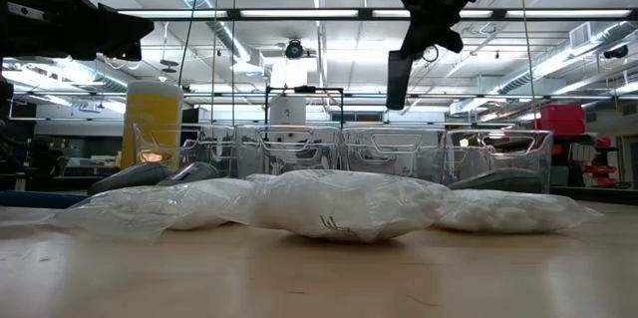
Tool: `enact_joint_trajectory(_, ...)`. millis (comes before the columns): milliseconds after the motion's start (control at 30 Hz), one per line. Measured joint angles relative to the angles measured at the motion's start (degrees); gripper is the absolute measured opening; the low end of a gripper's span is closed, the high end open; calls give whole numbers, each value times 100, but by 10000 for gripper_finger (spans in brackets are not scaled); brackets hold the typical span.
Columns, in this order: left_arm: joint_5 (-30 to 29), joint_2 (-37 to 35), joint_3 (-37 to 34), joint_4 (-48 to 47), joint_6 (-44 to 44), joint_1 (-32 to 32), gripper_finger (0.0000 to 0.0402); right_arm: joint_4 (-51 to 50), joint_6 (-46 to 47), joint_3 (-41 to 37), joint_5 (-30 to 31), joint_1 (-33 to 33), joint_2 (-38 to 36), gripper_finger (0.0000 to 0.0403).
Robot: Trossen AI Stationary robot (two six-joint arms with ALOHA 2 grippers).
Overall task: Pick & Place Travel size toiletries
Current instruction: Put the dark blue shave cream into the middle right transparent bin
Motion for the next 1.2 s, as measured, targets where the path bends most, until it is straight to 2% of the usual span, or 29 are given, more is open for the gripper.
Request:
enact_joint_trajectory(467, 0, 0, 0, -2, -2, -2, 24, 66, -252, 0, 133, -248, 72, 10)
enact_joint_trajectory(933, 2, 0, 0, 0, -2, -2, 24, 787, -614, 0, 202, -248, 1025, 10)
enact_joint_trajectory(1200, 1, 0, 0, -1, 0, -1, 24, 771, -595, 0, 135, -248, 1344, 10)
